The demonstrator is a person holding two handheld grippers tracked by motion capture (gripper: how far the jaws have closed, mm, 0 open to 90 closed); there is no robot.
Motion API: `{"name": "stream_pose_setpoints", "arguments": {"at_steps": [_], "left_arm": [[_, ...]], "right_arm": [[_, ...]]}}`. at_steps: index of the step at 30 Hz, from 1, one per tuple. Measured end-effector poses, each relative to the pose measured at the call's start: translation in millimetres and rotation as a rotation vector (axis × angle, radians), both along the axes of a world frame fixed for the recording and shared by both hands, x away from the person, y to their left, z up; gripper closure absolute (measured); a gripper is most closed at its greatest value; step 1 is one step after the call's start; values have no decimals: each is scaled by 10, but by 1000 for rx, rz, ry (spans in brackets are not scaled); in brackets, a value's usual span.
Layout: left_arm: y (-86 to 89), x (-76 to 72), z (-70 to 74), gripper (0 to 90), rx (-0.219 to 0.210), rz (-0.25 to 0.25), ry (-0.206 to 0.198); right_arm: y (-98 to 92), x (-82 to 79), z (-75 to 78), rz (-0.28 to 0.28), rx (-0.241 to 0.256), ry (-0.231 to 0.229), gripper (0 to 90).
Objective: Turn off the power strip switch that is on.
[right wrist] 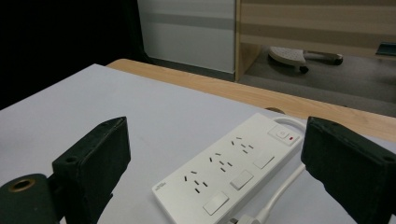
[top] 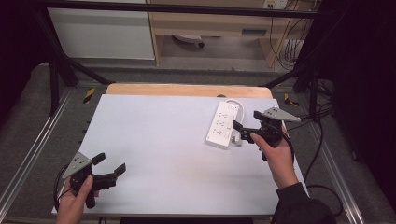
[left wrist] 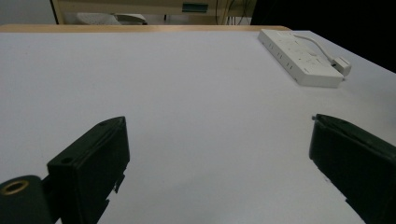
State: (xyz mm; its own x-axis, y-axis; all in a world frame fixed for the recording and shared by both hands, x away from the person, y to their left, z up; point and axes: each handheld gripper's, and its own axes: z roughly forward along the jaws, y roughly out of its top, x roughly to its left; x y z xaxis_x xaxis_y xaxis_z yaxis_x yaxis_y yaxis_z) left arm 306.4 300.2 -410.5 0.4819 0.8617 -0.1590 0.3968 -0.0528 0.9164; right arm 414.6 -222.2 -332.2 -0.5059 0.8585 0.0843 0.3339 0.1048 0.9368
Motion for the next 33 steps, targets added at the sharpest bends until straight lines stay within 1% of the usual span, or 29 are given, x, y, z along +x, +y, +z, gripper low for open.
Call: {"name": "stream_pose_setpoints", "arguments": {"at_steps": [1, 4, 6, 9, 10, 11, 12, 13, 14, 16, 19, 22, 27, 30, 31, 33], "left_arm": [[5, 1, 1, 49, 3, 1, 0], [9, 2, 0, 49, 4, 3, 3], [5, 2, -1, 49, 3, 3, 1], [3, 1, -1, 49, 5, 2, 0], [3, 2, -1, 49, 3, 2, 1], [4, 2, 0, 49, 2, 2, 1], [4, 2, -1, 49, 2, 2, 1], [4, 2, -1, 49, 2, 2, 1], [3, 2, -1, 49, 3, 2, 1], [1, 2, -1, 49, 3, 2, 1], [2, 2, -1, 49, 3, 2, 0], [4, 3, -2, 49, 3, 4, 2], [1, 3, -2, 49, 4, 3, 2], [5, 2, -2, 49, 3, 4, 2], [5, 2, -2, 49, 3, 4, 2], [5, 3, -3, 49, 2, 4, 2]], "right_arm": [[1, 12, 9, -2, -10, 1, 85], [-1, 40, 25, -4, -2, 2, 87], [-11, 59, 29, -6, -7, 2, 93], [-31, 85, 32, -15, -11, 1, 120], [-41, 93, 33, -24, -11, 3, 158], [-53, 98, 35, -25, -2, 5, 189], [-66, 107, 38, -24, 9, 6, 199], [-66, 107, 38, -24, 9, 6, 199], [-83, 122, 46, -32, 21, 2, 252], [-97, 146, 48, -35, 23, 3, 289], [-101, 181, 54, -37, 6, 0, 349], [-98, 223, 59, -51, -16, 3, 439], [-106, 325, 68, -72, -28, -3, 579], [-92, 387, 59, -80, -46, -14, 653], [-92, 387, 59, -80, -46, -14, 653], [-70, 429, 38, -81, -60, -24, 710]]}}
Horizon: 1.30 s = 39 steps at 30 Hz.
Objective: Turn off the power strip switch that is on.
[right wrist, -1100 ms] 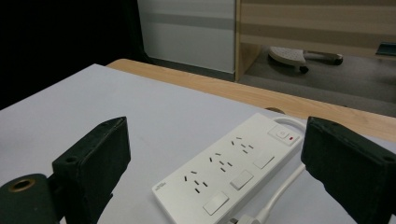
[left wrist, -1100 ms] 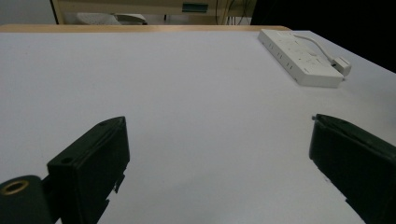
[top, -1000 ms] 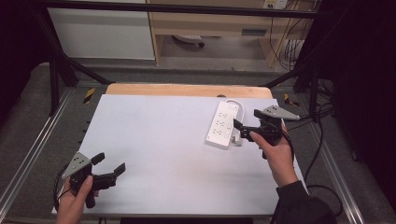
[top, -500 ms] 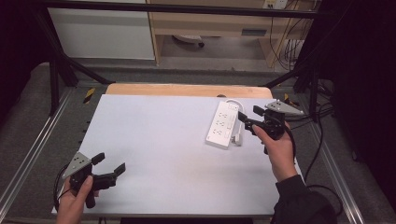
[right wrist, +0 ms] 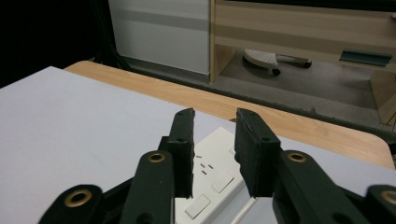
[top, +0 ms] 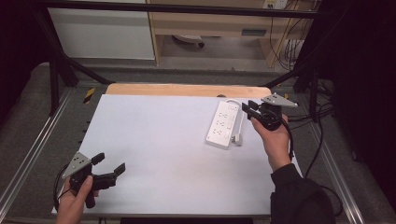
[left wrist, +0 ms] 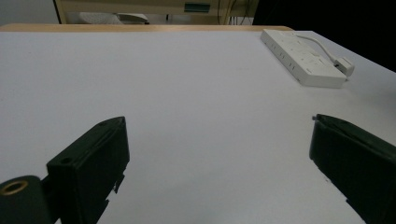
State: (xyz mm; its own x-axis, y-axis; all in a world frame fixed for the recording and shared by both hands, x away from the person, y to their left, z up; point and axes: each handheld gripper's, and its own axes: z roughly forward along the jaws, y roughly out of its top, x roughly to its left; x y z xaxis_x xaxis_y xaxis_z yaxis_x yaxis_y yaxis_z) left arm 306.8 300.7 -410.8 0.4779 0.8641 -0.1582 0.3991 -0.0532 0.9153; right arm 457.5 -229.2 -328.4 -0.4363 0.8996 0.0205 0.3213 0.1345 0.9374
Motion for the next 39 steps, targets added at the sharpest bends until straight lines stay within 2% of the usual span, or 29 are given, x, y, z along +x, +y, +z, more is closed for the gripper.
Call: {"name": "stream_pose_setpoints", "arguments": {"at_steps": [8, 14, 25, 39], "left_arm": [[0, 2, -1, 49, 0, 0, 1], [1, 2, -2, 49, 1, 0, 2], [2, 2, -2, 49, 0, -1, 1], [1, 1, 0, 49, 1, -2, -1]], "right_arm": [[24, 96, -70, 2, -20, -28, 812], [36, 178, -133, 2, -15, -26, 865], [47, 297, -245, 9, 26, 10, 900], [96, 381, -386, 13, 13, 49, 900]]}}
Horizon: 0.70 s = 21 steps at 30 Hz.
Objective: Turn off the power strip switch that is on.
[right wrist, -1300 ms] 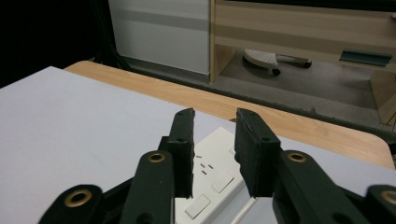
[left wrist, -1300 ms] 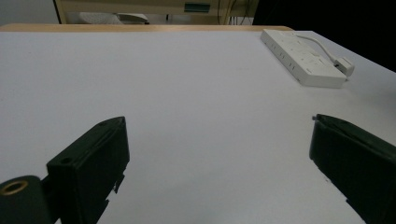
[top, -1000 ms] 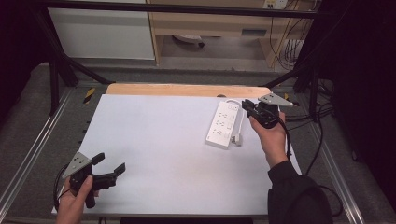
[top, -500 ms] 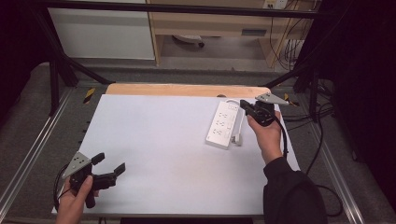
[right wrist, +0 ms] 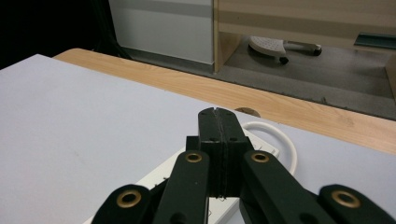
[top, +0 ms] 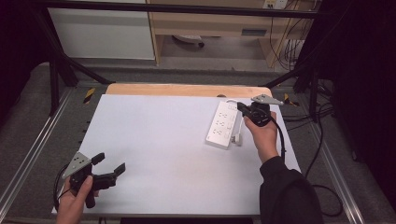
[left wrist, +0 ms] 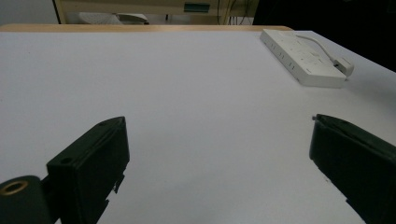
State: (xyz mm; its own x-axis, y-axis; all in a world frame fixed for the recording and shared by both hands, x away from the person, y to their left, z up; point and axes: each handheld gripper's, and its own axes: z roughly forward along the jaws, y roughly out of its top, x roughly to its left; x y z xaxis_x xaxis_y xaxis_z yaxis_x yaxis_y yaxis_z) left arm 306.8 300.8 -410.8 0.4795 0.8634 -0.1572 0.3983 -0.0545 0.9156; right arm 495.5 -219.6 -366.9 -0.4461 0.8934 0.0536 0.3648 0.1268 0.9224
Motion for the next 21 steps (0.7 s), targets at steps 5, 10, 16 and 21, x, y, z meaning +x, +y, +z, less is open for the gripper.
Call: {"name": "stream_pose_setpoints", "arguments": {"at_steps": [5, 10, 16, 21], "left_arm": [[1, -1, 2, 49, 0, -1, 0], [0, -2, 3, 49, 1, -3, -1], [-1, -1, 2, 49, 1, -2, -2], [-3, -1, 3, 49, 0, -4, -2]], "right_arm": [[-3, 24, -63, -2, -6, 15, 900], [-16, 33, -134, -7, -2, 31, 900], [-29, 36, -214, -7, -6, 46, 900], [-40, 39, -276, -12, 0, 60, 900]]}}
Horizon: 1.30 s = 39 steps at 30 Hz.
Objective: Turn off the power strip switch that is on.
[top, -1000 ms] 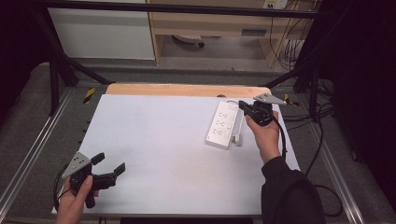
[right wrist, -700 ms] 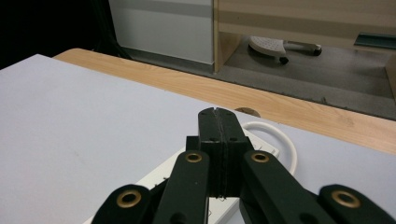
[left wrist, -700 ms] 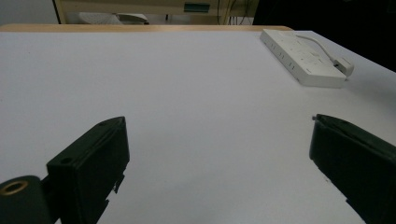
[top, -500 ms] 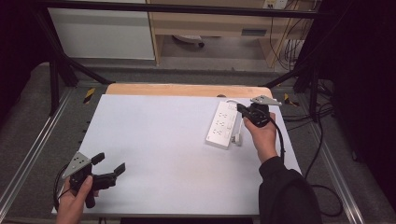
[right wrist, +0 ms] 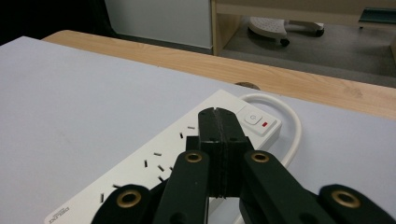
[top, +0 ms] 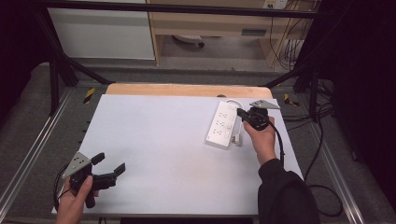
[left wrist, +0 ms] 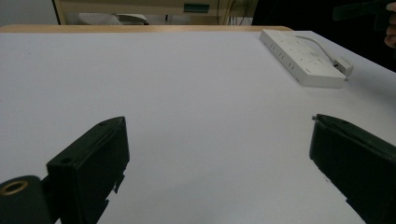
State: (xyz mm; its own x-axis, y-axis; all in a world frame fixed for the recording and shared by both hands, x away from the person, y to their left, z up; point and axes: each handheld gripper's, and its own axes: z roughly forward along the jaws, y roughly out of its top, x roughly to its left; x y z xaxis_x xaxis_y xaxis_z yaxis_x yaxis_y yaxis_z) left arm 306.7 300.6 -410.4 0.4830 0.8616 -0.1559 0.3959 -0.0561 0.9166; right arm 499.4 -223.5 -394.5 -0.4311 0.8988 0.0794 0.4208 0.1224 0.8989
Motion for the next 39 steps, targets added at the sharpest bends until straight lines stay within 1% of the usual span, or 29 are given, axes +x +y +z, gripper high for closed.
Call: {"name": "stream_pose_setpoints", "arguments": {"at_steps": [5, 7, 15, 21, 23, 25, 30, 32, 33, 36, 37, 39], "left_arm": [[1, 1, -1, 49, 1, 1, 1], [1, 0, -1, 49, 1, 1, 1], [1, 1, -1, 49, 1, 1, 0], [1, 0, -1, 49, 4, 0, 1], [1, 0, -1, 49, 4, 0, 0], [0, 1, -2, 49, 3, 1, 1], [-2, 2, -3, 49, 7, 0, 2], [-2, 1, -3, 49, 7, 0, 3], [-2, 1, -3, 49, 7, 0, 3], [-2, 2, -5, 49, 5, 1, 4], [-2, 3, -5, 49, 5, 1, 4], [-4, 3, -6, 49, 4, 1, 5]], "right_arm": [[1, 4, -47, 1, -3, 6, 900], [2, 5, -73, 3, -5, 16, 900], [12, 7, -115, 6, -6, 20, 900], [15, 3, -210, 5, 3, 26, 900], [14, 3, -248, 7, 0, 32, 900], [14, 3, -289, 10, -14, 35, 900], [16, 8, -361, 6, -5, 41, 900], [16, 12, -390, 4, -13, 43, 900], [21, 8, -402, 1, -8, 51, 900], [22, 8, -431, 2, -9, 52, 900], [30, 3, -450, 5, -10, 61, 900], [41, 3, -463, 11, -17, 64, 900]]}}
